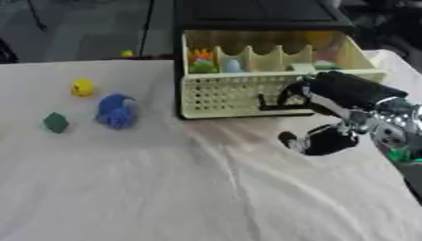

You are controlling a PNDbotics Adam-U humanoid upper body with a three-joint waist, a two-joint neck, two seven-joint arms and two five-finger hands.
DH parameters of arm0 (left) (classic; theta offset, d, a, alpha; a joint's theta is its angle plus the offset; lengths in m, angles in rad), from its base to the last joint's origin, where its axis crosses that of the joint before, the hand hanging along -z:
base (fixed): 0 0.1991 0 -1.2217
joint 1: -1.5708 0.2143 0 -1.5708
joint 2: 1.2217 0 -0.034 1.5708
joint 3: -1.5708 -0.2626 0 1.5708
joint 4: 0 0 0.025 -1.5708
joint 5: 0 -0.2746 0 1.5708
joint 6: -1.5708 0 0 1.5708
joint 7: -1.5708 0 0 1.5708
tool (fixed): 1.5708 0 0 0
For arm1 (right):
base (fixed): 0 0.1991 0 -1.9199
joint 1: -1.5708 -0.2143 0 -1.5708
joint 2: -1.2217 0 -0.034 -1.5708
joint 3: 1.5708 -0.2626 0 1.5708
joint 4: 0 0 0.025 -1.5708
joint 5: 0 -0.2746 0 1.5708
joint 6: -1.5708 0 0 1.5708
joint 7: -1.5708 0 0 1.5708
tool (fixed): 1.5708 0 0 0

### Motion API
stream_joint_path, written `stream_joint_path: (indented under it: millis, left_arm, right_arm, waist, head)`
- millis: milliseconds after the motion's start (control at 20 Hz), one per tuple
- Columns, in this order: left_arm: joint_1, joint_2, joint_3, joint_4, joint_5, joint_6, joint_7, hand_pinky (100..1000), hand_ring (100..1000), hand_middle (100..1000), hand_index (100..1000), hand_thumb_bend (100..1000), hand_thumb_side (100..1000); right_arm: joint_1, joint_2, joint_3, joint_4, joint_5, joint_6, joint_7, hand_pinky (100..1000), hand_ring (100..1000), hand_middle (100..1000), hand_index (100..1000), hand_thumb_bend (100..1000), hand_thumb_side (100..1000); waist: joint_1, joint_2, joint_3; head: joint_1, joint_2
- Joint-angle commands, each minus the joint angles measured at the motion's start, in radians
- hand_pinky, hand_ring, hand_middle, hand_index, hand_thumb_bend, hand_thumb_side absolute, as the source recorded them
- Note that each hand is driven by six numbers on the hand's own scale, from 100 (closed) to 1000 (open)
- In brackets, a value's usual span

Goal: Pick up objects from table and place into drawer.

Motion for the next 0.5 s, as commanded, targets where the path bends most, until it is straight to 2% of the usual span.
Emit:
stream_joint_path:
  millis: [50, 250, 500]
  left_arm:
    - [-0.009, 0.016, 0.016, -0.016, 0.002, 0.000, 0.003, 710, 790, 848, 960, 255, 990]
    - [-0.006, 0.017, 0.017, -0.016, 0.001, 0.000, 0.004, 710, 791, 848, 960, 254, 991]
    - [-0.004, 0.017, 0.017, -0.016, 0.002, 0.001, 0.005, 709, 790, 848, 961, 254, 991]
  right_arm:
    - [-0.017, -0.033, -0.019, -0.015, -0.009, -0.024, -0.032, 100, 100, 100, 867, 345, 334]
    - [-0.037, -0.038, -0.048, -0.015, 0.018, -0.044, -0.090, 100, 100, 100, 865, 343, 361]
    - [-0.045, -0.044, -0.074, -0.015, 0.012, -0.055, -0.136, 100, 100, 100, 860, 361, 360]
  waist:
    - [0.003, -0.018, -0.002]
    - [0.003, -0.022, -0.005]
    - [0.003, -0.025, -0.007]
  head:
    - [0.004, -0.010]
    - [0.008, -0.012]
    - [0.014, -0.013]
